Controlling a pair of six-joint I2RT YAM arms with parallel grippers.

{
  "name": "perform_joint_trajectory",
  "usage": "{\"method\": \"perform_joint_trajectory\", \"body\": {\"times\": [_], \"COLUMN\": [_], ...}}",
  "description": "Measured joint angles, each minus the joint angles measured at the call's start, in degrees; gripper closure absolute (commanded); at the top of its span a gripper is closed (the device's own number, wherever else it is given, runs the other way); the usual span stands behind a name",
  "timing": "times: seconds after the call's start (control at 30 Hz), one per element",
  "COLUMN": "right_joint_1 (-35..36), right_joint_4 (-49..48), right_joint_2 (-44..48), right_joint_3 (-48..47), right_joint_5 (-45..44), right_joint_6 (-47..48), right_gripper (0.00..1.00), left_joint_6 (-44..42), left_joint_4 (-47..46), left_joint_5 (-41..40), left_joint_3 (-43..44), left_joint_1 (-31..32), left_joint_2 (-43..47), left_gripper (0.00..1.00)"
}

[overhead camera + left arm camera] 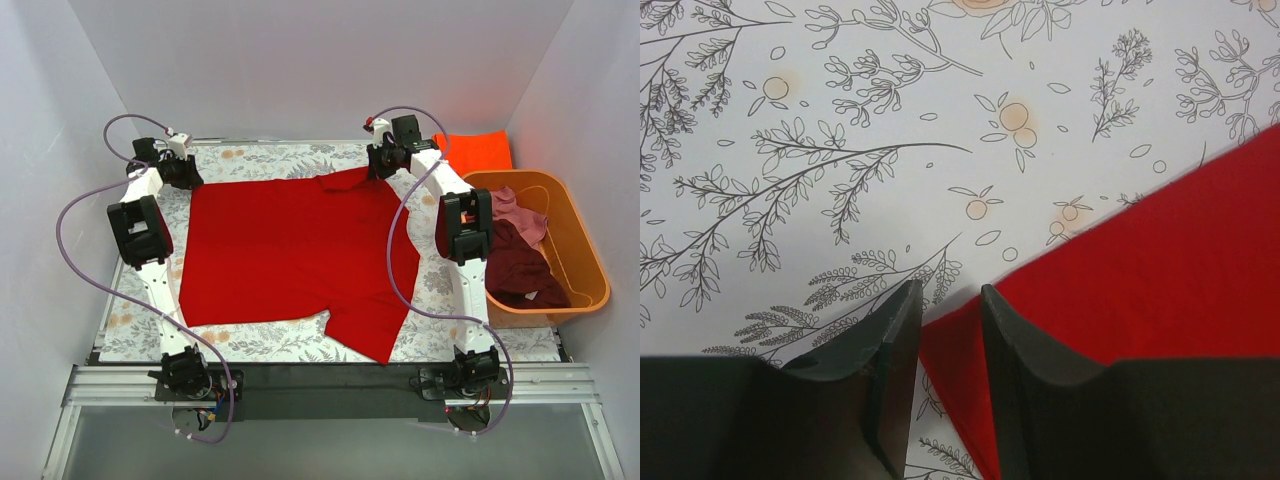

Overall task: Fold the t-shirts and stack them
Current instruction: Fold the tshirt

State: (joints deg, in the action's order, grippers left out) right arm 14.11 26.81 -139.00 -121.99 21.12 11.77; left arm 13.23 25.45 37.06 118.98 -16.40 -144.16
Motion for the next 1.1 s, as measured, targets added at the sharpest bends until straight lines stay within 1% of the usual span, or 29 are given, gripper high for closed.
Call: {"method": "perform_joint_trajectory", "body": {"times": [0.17,0.3,0.4,0.43,0.53,0.77,1.1], "right_joint_1": [-0.1,-0.2,-0.2,-0.2,-0.2,-0.3,-1.0], "right_joint_4": [0.0,0.0,0.0,0.0,0.0,0.0,-0.1], "right_joint_2": [0.5,1.1,1.5,1.6,1.7,2.2,6.5], "right_joint_3": [0.0,0.0,0.0,0.0,0.0,0.0,0.0], "right_joint_5": [0.3,0.9,1.6,1.8,2.3,3.3,5.7], "right_joint_6": [0.0,0.0,-0.1,-0.2,-0.5,-0.9,-1.7], "right_gripper": [0.99,0.99,0.99,0.99,0.99,0.99,0.99], "left_joint_6": [-1.0,-1.9,-2.4,-2.4,-2.4,-2.3,-3.4], "left_joint_4": [0.9,1.3,1.5,1.6,2.5,3.2,0.2], "left_joint_5": [1.0,1.3,1.3,1.3,1.2,1.7,5.7], "left_joint_3": [0.0,0.0,0.0,0.1,0.4,1.1,-0.6], "left_joint_1": [0.0,0.0,0.0,0.0,0.0,0.0,-0.5], "left_joint_2": [0.0,0.0,0.0,0.0,0.0,0.0,0.3], "left_gripper": [0.72,0.79,0.87,0.95,1.00,1.00,1.00]}}
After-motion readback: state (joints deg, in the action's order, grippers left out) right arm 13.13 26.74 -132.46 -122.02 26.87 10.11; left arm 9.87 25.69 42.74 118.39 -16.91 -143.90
